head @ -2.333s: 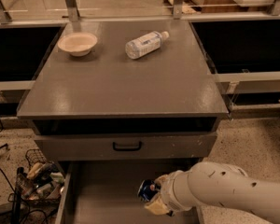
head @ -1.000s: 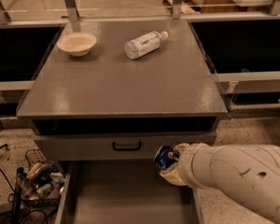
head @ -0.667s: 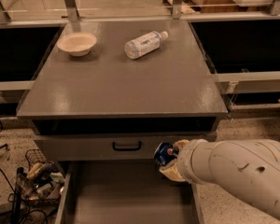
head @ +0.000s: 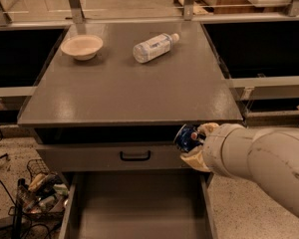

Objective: Pick pepsi can from middle drawer and place on counter

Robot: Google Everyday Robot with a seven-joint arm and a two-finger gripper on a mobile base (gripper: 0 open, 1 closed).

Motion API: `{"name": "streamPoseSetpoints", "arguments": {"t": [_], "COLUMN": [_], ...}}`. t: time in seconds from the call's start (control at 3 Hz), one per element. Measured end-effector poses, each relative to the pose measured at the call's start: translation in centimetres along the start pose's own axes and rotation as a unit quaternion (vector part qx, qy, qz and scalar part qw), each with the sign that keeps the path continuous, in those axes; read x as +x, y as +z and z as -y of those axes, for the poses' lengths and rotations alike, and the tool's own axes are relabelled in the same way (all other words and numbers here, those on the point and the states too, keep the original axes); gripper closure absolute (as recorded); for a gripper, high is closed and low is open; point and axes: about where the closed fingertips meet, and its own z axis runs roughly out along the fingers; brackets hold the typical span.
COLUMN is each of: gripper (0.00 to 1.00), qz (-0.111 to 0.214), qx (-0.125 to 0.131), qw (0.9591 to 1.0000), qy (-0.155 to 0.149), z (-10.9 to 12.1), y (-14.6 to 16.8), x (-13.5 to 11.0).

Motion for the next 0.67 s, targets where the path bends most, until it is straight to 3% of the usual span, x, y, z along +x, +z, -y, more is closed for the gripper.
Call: {"name": "streamPoseSetpoints", "arguments": {"t": [0.33, 0.67], "gripper": [1.00, 1.00], "qz": [0.000, 0.014], "qx": [0.000, 0.009], "qw": [1.0000, 0.9998], "qy": [0.000, -0.011], "z": [0.0, 1.7], "y": [0.0, -0.1], "x": [0.0, -2.7]}}
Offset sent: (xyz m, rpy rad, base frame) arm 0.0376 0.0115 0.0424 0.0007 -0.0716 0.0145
